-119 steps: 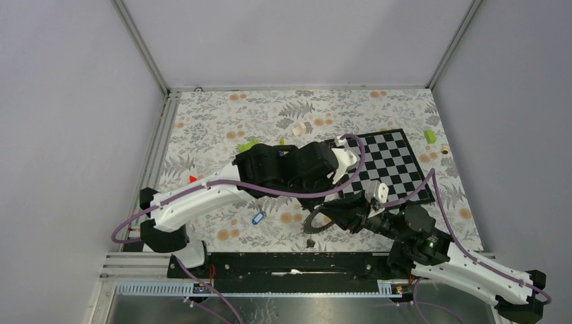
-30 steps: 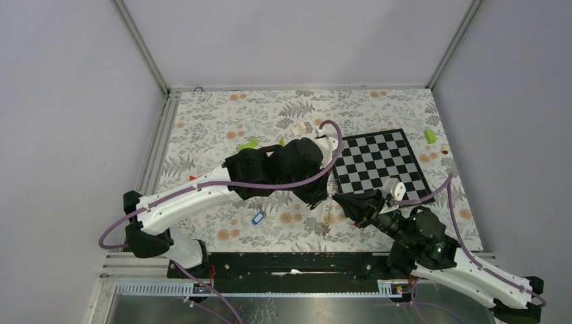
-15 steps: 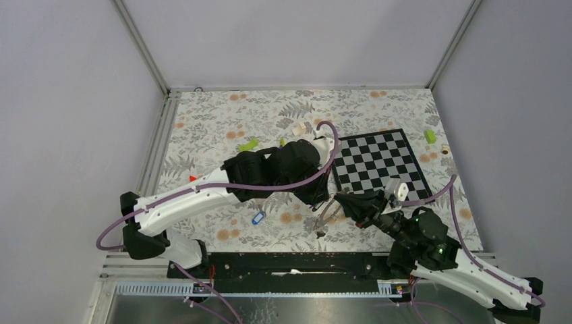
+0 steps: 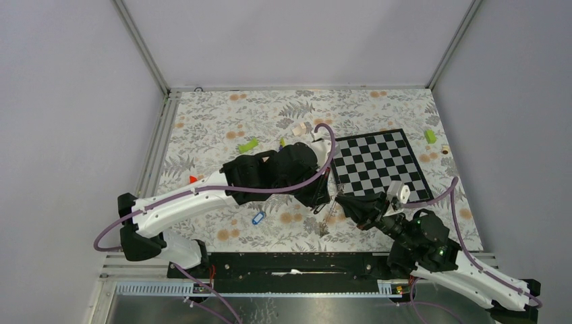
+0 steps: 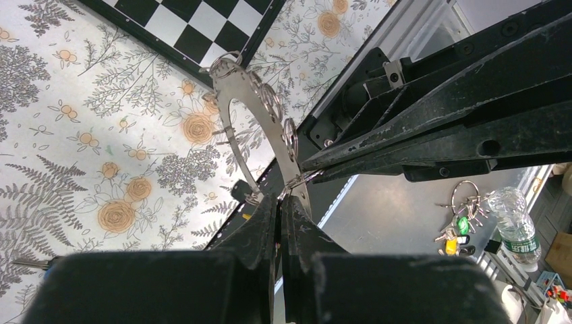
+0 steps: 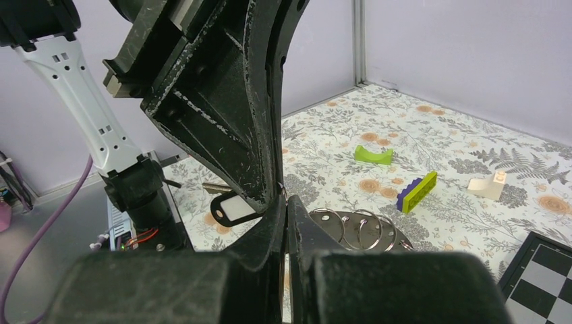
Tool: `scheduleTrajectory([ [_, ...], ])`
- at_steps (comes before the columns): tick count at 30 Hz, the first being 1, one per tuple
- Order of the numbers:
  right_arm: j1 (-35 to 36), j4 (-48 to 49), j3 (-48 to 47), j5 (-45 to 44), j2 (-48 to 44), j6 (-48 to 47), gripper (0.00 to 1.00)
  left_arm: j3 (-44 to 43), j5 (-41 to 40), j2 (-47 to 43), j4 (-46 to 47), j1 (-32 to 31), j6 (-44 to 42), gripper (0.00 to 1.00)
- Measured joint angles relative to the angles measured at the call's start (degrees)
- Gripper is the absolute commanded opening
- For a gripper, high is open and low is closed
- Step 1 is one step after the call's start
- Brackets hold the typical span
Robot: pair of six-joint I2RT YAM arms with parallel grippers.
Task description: Remove the keys from the keyring
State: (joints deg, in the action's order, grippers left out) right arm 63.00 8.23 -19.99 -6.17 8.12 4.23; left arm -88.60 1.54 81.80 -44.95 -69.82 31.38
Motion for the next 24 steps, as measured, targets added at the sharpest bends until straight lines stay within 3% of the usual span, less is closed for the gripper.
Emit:
scheduleTrajectory([
  [12,0.0,-0.1,1.2,3.7,-5.3,2.1,0.04,1.0,0.9,-2.0,1.7,-0.8,0.2,0.00],
  [19,0.0,-1.9,1.3,4.3,-6.2,3.2,0.22,0.9,-0.2,-2.1,0.0,-0.9,-0.9,0.00],
  [24,0.0,-0.6,1.3,4.3,-7.3,3.6,0.27,0.9,-3.2,-3.0,-5.8,0.2,-2.8,0.00],
])
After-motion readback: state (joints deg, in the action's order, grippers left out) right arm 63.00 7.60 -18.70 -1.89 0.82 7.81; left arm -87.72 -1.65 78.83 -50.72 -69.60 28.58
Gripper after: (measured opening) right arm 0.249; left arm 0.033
